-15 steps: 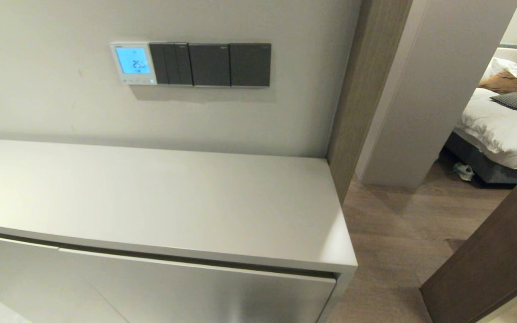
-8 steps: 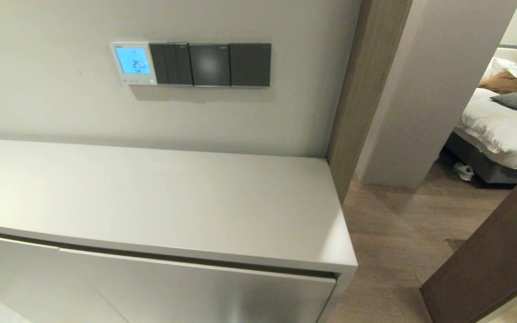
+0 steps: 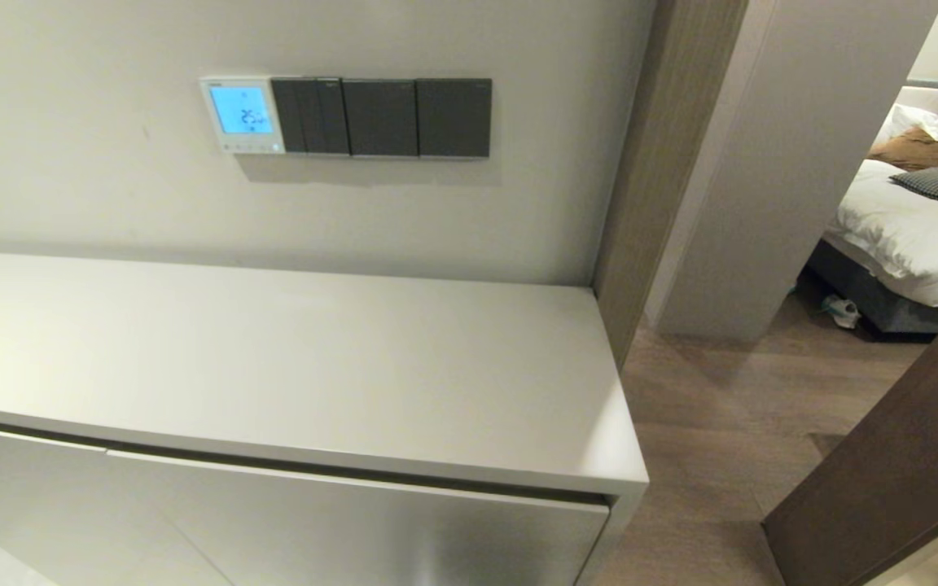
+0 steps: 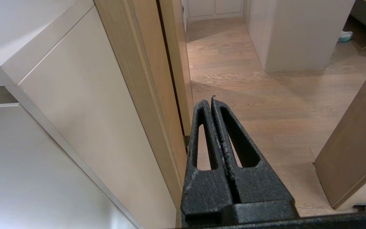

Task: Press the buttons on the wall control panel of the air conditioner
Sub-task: Turn off the central air conditioner

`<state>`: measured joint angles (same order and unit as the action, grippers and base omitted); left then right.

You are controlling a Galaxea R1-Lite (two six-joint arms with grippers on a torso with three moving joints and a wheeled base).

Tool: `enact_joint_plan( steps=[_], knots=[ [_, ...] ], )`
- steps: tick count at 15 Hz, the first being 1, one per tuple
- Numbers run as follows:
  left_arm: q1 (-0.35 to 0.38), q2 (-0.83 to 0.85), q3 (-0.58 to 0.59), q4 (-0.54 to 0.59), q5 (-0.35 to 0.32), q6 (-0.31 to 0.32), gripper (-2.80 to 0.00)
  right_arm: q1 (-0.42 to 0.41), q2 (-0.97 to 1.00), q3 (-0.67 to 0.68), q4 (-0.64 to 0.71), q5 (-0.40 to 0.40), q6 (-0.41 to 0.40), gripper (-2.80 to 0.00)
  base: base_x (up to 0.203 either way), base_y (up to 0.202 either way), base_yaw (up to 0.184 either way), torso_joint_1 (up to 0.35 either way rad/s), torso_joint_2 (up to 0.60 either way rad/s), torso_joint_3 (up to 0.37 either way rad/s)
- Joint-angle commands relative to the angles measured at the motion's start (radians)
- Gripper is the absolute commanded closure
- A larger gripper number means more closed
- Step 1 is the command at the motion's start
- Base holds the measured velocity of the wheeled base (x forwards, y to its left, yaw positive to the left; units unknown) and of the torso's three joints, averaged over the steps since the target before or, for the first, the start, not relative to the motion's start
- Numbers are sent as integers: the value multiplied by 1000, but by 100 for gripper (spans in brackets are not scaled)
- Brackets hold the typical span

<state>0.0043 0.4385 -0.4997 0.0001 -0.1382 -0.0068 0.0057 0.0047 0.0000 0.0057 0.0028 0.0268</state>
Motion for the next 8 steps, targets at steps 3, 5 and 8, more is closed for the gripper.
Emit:
enact_joint_plan(
  steps=[3, 5, 8],
  knots=[
    [0, 400, -170, -91, -30, -55, 0, 0, 0, 2, 0, 0, -1, 0, 0, 0, 0, 0, 0, 0],
    [-1, 538, -240, -160, -39, -66, 0, 0, 0, 2, 0, 0, 1, 0, 0, 0, 0, 0, 0, 0],
    [-29, 705, -340, -222, -60, -80, 0, 0, 0, 2, 0, 0, -1, 0, 0, 0, 0, 0, 0, 0]
  ],
)
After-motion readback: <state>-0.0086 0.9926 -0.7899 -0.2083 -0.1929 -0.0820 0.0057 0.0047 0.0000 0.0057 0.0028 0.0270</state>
